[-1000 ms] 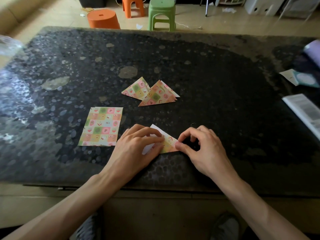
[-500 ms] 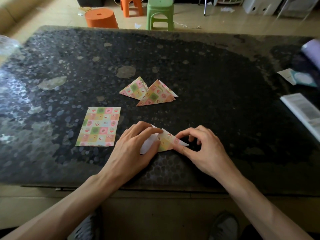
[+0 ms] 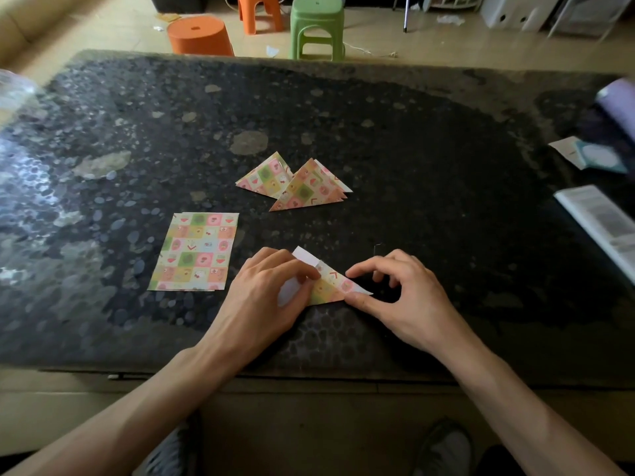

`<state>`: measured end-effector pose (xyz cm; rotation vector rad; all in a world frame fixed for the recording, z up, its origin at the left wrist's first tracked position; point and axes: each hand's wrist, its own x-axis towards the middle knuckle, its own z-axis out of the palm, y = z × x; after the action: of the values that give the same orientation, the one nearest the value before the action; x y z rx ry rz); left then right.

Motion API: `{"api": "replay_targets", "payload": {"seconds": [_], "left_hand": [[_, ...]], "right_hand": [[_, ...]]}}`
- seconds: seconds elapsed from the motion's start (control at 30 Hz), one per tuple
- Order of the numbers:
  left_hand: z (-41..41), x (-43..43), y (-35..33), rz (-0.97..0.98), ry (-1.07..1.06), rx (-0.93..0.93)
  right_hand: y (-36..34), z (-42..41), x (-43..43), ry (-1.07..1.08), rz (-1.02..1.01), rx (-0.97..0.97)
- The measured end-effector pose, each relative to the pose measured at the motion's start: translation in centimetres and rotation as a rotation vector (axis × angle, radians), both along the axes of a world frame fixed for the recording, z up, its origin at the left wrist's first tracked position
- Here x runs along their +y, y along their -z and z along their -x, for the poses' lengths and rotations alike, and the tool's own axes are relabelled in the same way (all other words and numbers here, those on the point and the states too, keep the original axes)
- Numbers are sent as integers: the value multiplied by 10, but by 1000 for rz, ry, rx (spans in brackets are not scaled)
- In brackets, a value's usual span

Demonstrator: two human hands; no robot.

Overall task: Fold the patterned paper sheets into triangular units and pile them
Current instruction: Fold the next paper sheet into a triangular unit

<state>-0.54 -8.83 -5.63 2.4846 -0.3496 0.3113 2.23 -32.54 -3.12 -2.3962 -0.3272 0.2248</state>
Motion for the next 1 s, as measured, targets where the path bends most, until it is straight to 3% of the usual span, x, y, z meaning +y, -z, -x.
{"api": "replay_targets", "payload": {"seconds": [1.0], "left_hand": [[4, -1, 10, -116, 5, -99]], "right_hand": [[-4, 0, 5, 15, 63, 11]]}}
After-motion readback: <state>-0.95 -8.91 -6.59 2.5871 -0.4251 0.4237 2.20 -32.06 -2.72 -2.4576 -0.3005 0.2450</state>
